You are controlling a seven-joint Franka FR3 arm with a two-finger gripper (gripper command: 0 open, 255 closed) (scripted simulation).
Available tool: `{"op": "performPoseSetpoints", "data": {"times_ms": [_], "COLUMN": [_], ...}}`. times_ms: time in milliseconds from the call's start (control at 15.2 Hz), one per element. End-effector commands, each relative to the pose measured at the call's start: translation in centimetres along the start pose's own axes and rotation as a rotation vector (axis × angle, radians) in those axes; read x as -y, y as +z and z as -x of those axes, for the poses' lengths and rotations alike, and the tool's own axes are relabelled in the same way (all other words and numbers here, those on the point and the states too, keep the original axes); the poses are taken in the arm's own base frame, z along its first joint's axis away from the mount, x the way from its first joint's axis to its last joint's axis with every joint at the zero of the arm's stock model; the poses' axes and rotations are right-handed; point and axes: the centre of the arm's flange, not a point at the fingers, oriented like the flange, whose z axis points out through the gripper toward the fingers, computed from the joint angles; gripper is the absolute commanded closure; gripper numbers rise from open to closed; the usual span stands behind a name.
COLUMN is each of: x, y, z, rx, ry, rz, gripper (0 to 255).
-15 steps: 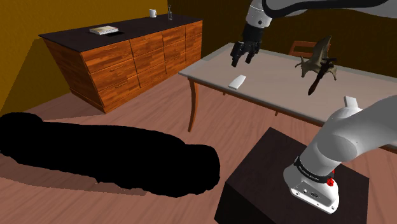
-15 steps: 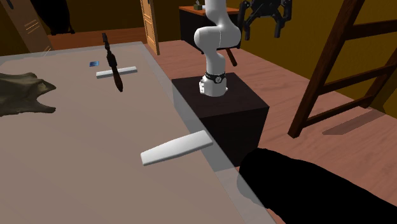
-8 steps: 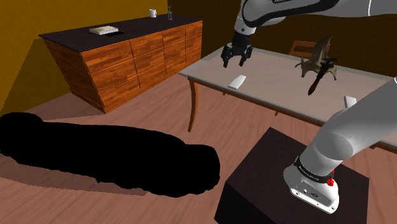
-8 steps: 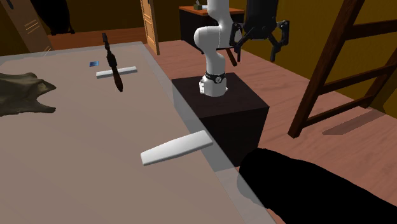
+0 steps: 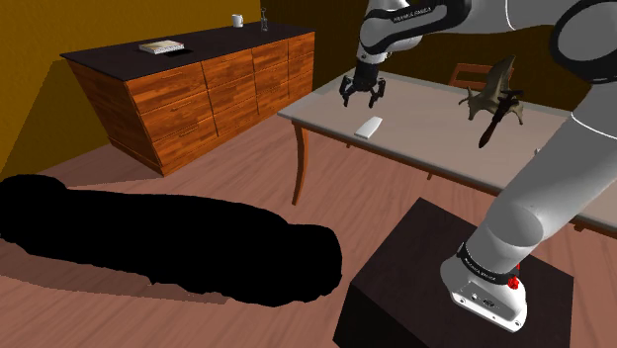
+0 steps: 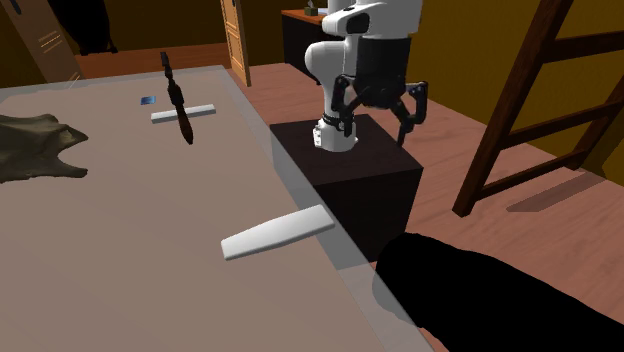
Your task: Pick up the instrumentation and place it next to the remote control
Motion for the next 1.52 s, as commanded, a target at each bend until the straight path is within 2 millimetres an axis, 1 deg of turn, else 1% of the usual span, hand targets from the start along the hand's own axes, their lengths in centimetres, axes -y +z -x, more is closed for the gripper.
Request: {"op": "performPoseSetpoints", "data": {"times_ms": [0,198,462,726,990,1056,1452], "x": [-0.8,-2.3,-4.9,-8.0,-11.6,-11.7,-11.9], "y": [1.4,3.6,6.5,9.5,12.4,12.4,15.6], "z": [-2.1,-5.1,-8.8,-12.0,-14.7,-14.7,-14.5], "rx": [0.006,0.016,0.029,0.042,0.055,0.055,0.055], "ry": [0.078,0.19,0.34,0.49,0.641,0.645,0.645], "rz": [0.009,0.022,0.04,0.057,0.075,0.076,0.076], "gripper": [0,0,0,0,0,0,0]}}
